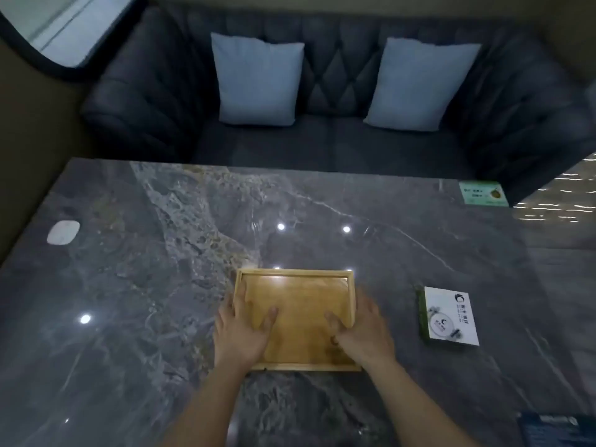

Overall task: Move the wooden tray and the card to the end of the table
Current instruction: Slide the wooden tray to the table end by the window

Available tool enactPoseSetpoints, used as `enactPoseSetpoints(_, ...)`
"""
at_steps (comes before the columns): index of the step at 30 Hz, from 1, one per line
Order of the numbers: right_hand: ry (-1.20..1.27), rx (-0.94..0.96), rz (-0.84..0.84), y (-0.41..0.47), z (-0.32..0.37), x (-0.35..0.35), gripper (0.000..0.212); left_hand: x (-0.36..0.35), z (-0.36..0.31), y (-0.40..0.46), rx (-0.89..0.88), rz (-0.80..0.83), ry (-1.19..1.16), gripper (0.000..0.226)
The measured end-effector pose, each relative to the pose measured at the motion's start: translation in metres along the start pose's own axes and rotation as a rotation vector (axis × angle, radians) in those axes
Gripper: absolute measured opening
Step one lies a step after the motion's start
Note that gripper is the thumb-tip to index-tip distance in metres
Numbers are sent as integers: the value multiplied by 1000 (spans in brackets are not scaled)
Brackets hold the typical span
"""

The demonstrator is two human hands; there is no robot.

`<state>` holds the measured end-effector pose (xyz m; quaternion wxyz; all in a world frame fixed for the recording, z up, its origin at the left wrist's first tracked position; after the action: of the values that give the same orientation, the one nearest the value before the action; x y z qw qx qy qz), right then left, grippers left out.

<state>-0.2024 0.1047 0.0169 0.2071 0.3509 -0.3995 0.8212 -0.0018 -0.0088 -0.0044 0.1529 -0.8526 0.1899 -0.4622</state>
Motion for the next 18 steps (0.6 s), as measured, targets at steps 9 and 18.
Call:
enactPoseSetpoints(9,284,-236,81,28,-16,-23,41,-4,10,14,149,38,-191,100)
enactPoseSetpoints(18,261,-208,35,36,2,-18,21,12,21,19,278,-17,-259,91)
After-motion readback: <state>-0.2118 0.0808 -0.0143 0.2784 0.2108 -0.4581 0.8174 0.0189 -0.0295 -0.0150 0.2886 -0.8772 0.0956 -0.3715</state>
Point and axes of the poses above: each hand's wrist, its own y-axis towards the middle knuckle, its own x-axis out of the back of the hand, z = x × y, the point moved 1 cm from there along y, towards the middle knuckle, and after that the axes turned 1 degree about -y, right-handed, at the moved point
